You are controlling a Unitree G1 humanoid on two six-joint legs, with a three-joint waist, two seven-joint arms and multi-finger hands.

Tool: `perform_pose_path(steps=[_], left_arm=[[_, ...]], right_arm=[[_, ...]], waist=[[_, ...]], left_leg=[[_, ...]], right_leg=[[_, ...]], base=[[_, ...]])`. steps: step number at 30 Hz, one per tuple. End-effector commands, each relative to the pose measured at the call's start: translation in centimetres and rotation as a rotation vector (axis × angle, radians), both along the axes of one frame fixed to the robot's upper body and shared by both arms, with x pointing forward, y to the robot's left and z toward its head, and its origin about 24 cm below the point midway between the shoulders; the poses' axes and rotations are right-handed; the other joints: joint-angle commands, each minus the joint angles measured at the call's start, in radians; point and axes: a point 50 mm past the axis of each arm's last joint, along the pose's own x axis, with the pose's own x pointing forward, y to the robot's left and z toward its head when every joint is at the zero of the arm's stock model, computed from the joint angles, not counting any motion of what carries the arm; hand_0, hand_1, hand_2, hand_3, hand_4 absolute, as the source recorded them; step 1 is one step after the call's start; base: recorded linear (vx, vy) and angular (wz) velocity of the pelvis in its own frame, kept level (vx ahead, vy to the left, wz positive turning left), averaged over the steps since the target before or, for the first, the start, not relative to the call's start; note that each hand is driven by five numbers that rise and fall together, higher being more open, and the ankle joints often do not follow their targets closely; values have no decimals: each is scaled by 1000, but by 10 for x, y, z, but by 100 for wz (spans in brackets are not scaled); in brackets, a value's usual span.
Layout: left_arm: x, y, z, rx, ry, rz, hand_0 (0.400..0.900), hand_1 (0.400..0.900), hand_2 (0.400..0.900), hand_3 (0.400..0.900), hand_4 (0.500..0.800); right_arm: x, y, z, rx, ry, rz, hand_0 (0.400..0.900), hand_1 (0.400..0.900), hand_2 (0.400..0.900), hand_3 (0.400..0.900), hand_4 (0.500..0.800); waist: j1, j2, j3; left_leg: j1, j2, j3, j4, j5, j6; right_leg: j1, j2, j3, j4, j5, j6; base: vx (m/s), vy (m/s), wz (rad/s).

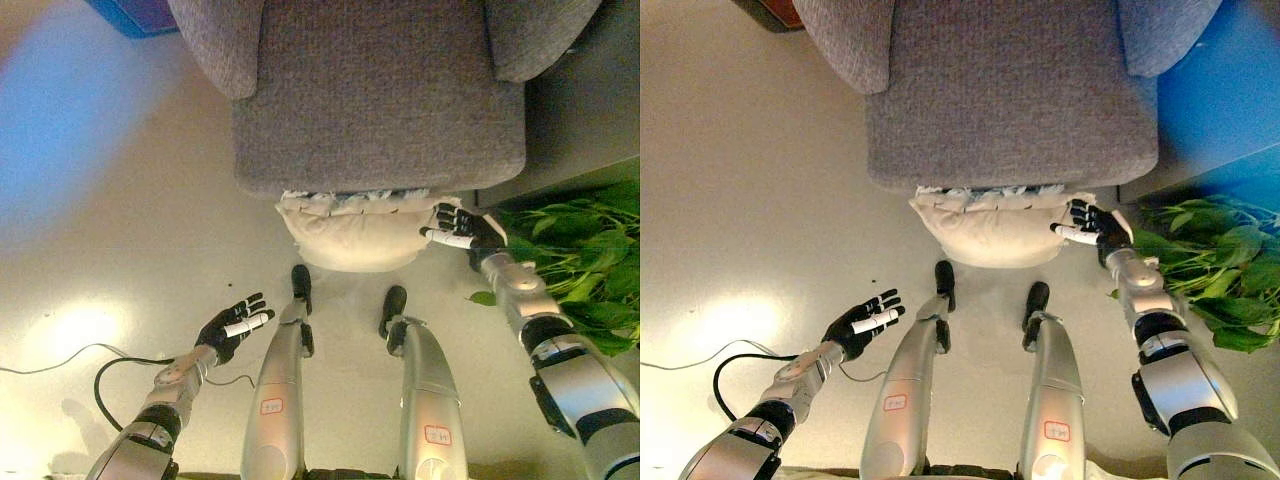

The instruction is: Pick up the pillow and put it on the sofa.

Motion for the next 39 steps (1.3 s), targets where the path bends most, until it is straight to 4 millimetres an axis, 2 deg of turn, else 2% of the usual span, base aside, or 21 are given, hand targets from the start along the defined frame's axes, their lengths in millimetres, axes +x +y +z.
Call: perform_pose_path(steps=[1,5,7,11,14,20,21,27,32,39], left_arm=[[-8,23,11,36,-74,50,900,900,900,900,800],[-11,25,12,28,-92,58,900,900,900,900,800],[-16,25,9,24,-95,58,900,900,900,900,800],[-21,24,7,13,-102,63,900,900,900,900,800],[-21,23,9,7,-111,64,900,900,900,900,800],[-22,30,13,13,-118,71,900,900,900,900,800],[-25,33,12,13,-114,75,900,900,900,900,800],[-29,45,18,25,-126,99,900,900,900,900,800],[-28,49,22,20,-129,106,900,900,900,900,800],[-24,44,25,-7,-159,92,900,900,900,900,800]], right_arm=[[6,-24,58,-8,-164,-30,900,900,900,900,800],[9,-26,76,15,-195,-36,900,900,900,900,800],[8,-30,77,44,-193,-67,900,900,900,900,800],[-2,-48,62,71,-162,-148,900,900,900,900,800],[-15,-69,54,74,-139,-213,900,900,900,900,800],[-38,-106,51,94,-105,-335,900,900,900,900,800],[-43,-111,48,92,-91,-350,900,900,900,900,800],[-63,-133,45,109,-81,-424,900,900,900,900,800],[-59,-131,53,102,-110,-384,900,900,900,900,800],[-29,-99,84,46,-198,-196,900,900,900,900,800]], waist=[[5,-6,5],[12,0,5],[11,6,5],[8,13,5],[4,22,5],[4,32,5],[1,32,5],[3,36,5],[6,51,5],[17,78,5]], left_leg=[[-50,-48,13,166,-188,36],[-83,-54,14,170,-185,38],[-91,-56,10,172,-186,36],[-89,-60,11,163,-186,39],[-96,-65,14,167,-187,42],[-133,-66,17,192,-193,41],[-127,-68,11,214,-232,35],[-174,-66,8,230,-231,34],[-229,-68,5,261,-229,29],[-267,-73,4,280,-229,21]], right_leg=[[-29,42,77,-72,47,26],[-65,49,78,-58,49,20],[-73,52,79,-52,46,19],[-76,60,76,-48,40,16],[-86,60,75,-45,44,14],[-120,56,74,-13,39,13],[-116,55,83,17,1,21],[-161,56,82,61,-13,19],[-219,54,84,116,-23,18],[-265,50,88,155,-44,15]], base=[[-43,-22,9],[-39,-14,5],[-12,5,2],[-6,49,-8],[-15,26,-4],[14,-6,0],[91,-36,1],[18,-46,1],[-4,-9,2],[-10,16,1]])
